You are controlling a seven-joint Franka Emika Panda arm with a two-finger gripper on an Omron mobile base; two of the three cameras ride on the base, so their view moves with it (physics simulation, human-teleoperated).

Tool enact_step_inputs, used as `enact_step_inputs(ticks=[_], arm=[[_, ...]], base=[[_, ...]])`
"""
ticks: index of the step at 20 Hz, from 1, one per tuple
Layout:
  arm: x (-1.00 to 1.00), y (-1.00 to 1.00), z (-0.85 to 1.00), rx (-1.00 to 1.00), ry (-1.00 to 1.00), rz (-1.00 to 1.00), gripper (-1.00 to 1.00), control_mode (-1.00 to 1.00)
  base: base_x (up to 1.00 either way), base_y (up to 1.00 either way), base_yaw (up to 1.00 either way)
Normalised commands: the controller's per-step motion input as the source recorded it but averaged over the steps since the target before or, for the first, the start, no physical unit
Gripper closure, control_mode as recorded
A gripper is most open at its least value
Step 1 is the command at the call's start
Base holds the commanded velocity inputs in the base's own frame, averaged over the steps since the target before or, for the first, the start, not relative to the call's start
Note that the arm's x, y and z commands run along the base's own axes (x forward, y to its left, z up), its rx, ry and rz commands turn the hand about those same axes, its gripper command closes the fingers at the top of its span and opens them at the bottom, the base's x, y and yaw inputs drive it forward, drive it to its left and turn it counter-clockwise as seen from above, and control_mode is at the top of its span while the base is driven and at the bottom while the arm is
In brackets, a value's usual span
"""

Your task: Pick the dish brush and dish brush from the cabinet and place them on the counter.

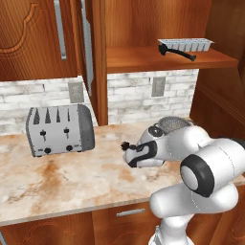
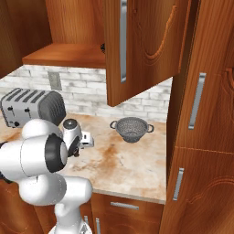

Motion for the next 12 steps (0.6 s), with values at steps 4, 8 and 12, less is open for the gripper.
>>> enact_step_inputs(ticks=[4,8,12], arm=[[-0.03,0.02,0.19,-0.05,-0.03,0.00,-1.00,-1.00],[-0.12,0.00,0.29,-0.05,-0.07,0.00,-1.00,-1.00],[-0.14,0.00,0.44,-0.01,-0.09,0.00,-1.00,-1.00]], base=[[0.00,0.00,0.00],[0.00,0.00,0.00],[0.00,0.00,0.00]])
